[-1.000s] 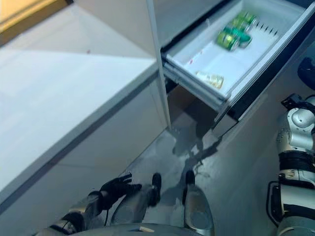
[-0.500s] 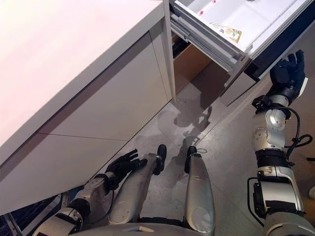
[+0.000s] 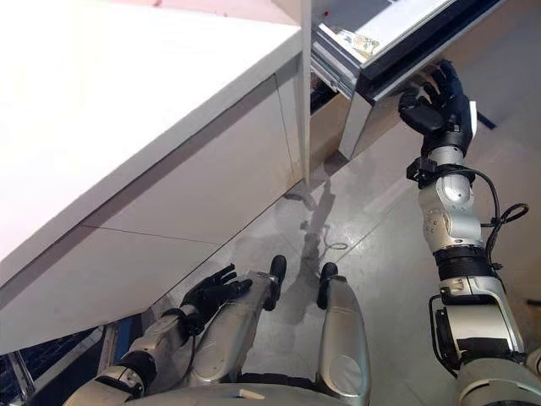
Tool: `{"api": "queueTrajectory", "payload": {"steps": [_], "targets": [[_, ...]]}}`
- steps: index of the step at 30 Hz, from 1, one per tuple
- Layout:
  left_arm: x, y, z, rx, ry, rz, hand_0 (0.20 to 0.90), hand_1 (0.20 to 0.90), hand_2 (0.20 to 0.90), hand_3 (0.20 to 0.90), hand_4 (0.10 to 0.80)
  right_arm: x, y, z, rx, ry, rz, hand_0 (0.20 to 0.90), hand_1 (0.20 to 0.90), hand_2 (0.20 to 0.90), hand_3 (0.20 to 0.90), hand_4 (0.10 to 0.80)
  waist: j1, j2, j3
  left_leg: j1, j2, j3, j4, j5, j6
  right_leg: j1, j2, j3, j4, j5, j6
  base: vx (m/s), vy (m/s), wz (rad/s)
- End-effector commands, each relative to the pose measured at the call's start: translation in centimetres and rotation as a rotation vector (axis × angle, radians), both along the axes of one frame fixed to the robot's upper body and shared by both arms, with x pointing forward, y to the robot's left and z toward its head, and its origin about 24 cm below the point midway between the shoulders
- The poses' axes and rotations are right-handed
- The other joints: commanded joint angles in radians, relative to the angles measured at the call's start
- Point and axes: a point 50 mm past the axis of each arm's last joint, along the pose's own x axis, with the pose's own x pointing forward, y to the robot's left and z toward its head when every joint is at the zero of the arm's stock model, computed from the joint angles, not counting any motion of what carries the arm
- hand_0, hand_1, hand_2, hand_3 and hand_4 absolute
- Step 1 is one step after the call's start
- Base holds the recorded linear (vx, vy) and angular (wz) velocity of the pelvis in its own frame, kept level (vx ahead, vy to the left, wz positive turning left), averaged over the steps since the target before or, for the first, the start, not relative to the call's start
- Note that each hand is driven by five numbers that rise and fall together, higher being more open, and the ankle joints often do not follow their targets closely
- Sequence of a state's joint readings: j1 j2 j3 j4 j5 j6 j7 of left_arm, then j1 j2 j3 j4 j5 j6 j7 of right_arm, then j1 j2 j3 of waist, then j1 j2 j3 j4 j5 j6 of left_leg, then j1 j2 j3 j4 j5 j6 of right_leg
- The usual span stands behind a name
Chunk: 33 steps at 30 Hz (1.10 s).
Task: Put drinks into fridge and close the fridge
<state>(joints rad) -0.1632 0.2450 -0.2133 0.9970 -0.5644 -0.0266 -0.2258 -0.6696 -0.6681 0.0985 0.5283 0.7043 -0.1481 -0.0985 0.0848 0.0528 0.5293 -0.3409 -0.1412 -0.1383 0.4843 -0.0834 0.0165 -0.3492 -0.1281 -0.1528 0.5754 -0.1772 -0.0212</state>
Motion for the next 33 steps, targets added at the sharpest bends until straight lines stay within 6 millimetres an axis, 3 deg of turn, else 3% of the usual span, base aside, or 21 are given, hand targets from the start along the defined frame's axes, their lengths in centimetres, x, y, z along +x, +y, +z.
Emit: {"api": "queueTrajectory", "payload": {"steps": [1, 6, 8, 10, 11, 13, 15, 19, 24, 26, 28, 31, 32, 33], "targets": [[-6.3, 4.0, -1.8, 0.094, 0.156, -0.009, 0.9, 0.9, 0.9, 0.9, 0.8, 0.0, 10.0, 13.1, -0.383, -0.419, 0.529, 0.9, 0.9, 0.9, 0.9, 0.8, 0.138, -0.026, -0.13, 0.084, -0.034, 0.018, -0.028, -0.083, 0.067, 0.119, -0.007, -0.021, -0.02, -0.019, -0.006, 0.095, -0.02, 0.24], [-8.2, 5.9, -2.0, 0.145, 0.222, -0.001, 0.9, 0.9, 0.9, 0.9, 0.8, -0.6, 10.2, 15.6, -0.422, -0.467, 0.522, 0.9, 0.9, 0.9, 0.9, 0.8, 0.175, -0.064, -0.193, 0.194, -0.022, -0.029, -0.144, -0.059, 0.055, 0.253, -0.007, -0.057, -0.166, 0.012, 0.019, 0.153, -0.034, 0.32], [-8.6, 6.3, -2.0, 0.16, 0.242, -0.003, 0.9, 0.9, 0.9, 0.9, 0.8, -0.8, 9.8, 16.3, -0.412, -0.482, 0.438, 0.9, 0.9, 0.9, 0.9, 0.8, 0.177, -0.076, -0.217, 0.22, -0.018, -0.037, -0.176, -0.05, 0.053, 0.283, -0.003, -0.059, -0.214, 0.027, 0.026, 0.134, -0.028, 0.13], [-9.6, 6.7, -2.3, 0.179, 0.276, -0.001, 0.9, 0.9, 0.9, 0.9, 0.8, -1.4, 8.4, 17.7, -0.422, -0.549, 0.203, 0.9, 0.9, 0.9, 0.9, 0.8, 0.172, -0.092, -0.251, 0.266, -0.01, -0.04, -0.215, -0.048, 0.053, 0.329, 0.005, -0.056, -0.268, 0.04, 0.037, 0.131, -0.014, 0.08], [-10.2, 6.8, -2.5, 0.185, 0.293, 0.005, 0.9, 0.9, 0.9, 0.9, 0.8, -2.4, 7.8, 18.6, -0.528, -0.626, 0.028, 0.9, 0.9, 0.9, 0.9, 0.8, 0.163, -0.099, -0.274, 0.284, -0.005, -0.037, -0.234, -0.044, 0.054, 0.343, 0.009, -0.048, -0.292, 0.052, 0.044, 0.095, 0.003, 0.0], [-10.9, 6.7, -2.8, 0.189, 0.31, 0.017, 0.9, 0.9, 0.9, 0.9, 0.8, -4.4, 7.5, 20.0, -0.633, -0.732, -0.143, 0.9, 0.9, 0.9, 0.9, 0.8, 0.143, -0.107, -0.31, 0.303, 0.0, -0.031, -0.265, -0.032, 0.06, 0.357, 0.017, -0.034, -0.331, 0.073, 0.052, 0.053, 0.018, -0.07], [-11.1, 6.6, -2.9, 0.191, 0.32, 0.03, 0.9, 0.9, 0.9, 0.9, 0.8, -6.5, 7.2, 20.9, -0.683, -0.814, -0.23, 0.9, 0.9, 0.9, 0.9, 0.8, 0.116, -0.112, -0.342, 0.326, 0.006, -0.019, -0.301, -0.023, 0.062, 0.369, 0.028, -0.012, -0.368, 0.087, 0.056, 0.009, 0.017, -0.11], [-10.8, 6.3, -3.0, 0.194, 0.317, 0.034, 0.9, 0.9, 0.9, 0.9, 0.8, -8.0, 6.0, 20.3, -0.688, -0.845, -0.296, 0.9, 0.9, 0.9, 0.9, 0.8, 0.072, -0.113, -0.384, 0.354, 0.019, 0.007, -0.353, -0.008, 0.059, 0.38, 0.044, 0.025, -0.414, 0.109, 0.063, -0.028, -0.012, -0.26], [-9.5, 5.9, -2.9, 0.201, 0.296, 0.019, 0.9, 0.9, 0.9, 0.9, 0.8, -7.9, 2.7, 17.2, -0.606, -0.731, -0.369, 0.9, 0.9, 0.9, 0.9, 0.8, 0.019, -0.116, -0.431, 0.382, 0.037, 0.051, -0.418, 0.01, 0.049, 0.387, 0.064, 0.06, -0.474, 0.138, 0.066, -0.063, -0.044, -0.19], [-8.9, 5.6, -2.8, 0.193, 0.292, 0.016, 0.9, 0.9, 0.9, 0.9, 0.8, -7.3, 0.9, 15.0, -0.518, -0.631, -0.374, 0.9, 0.9, 0.9, 0.9, 0.8, 0.0, -0.115, -0.444, 0.393, 0.045, 0.072, -0.447, 0.017, 0.043, 0.39, 0.07, 0.067, -0.502, 0.15, 0.068, -0.071, -0.045, -0.2], [-8.8, 5.3, -2.9, 0.182, 0.29, 0.014, 0.9, 0.9, 0.9, 0.9, 0.8, -6.9, -0.6, 12.4, -0.467, -0.535, -0.387, 0.9, 0.9, 0.9, 0.9, 0.8, -0.014, -0.113, -0.45, 0.403, 0.053, 0.088, -0.471, 0.025, 0.038, 0.395, 0.075, 0.074, -0.525, 0.161, 0.069, -0.072, -0.045, -0.2], [-8.5, 4.7, -3.0, 0.161, 0.292, 0.021, 0.9, 0.9, 0.9, 0.9, 0.8, -6.1, -2.7, 6.7, -0.315, -0.338, -0.379, 0.9, 0.9, 0.9, 0.9, 0.8, -0.042, -0.108, -0.459, 0.415, 0.067, 0.122, -0.503, 0.033, 0.03, 0.399, 0.082, 0.084, -0.557, 0.175, 0.071, -0.08, -0.037, -0.19], [-8.4, 4.4, -3.1, 0.15, 0.293, 0.03, 0.9, 0.9, 0.9, 0.9, 0.8, -6.0, -3.4, 3.2, -0.226, -0.233, -0.375, 0.9, 0.9, 0.9, 0.9, 0.8, -0.055, -0.104, -0.46, 0.422, 0.073, 0.139, -0.517, 0.037, 0.027, 0.402, 0.086, 0.088, -0.57, 0.181, 0.07, -0.071, -0.025, -0.23], [-8.5, 4.3, -3.2, 0.147, 0.294, 0.031, 0.9, 0.9, 0.9, 0.9, 0.8, -5.9, -3.7, 2.2, -0.191, -0.193, -0.369, 0.9, 0.9, 0.9, 0.9, 0.8, -0.057, -0.103, -0.46, 0.423, 0.074, 0.142, -0.52, 0.037, 0.027, 0.402, 0.086, 0.088, -0.574, 0.182, 0.07, -0.077, -0.026, -0.3]]}}
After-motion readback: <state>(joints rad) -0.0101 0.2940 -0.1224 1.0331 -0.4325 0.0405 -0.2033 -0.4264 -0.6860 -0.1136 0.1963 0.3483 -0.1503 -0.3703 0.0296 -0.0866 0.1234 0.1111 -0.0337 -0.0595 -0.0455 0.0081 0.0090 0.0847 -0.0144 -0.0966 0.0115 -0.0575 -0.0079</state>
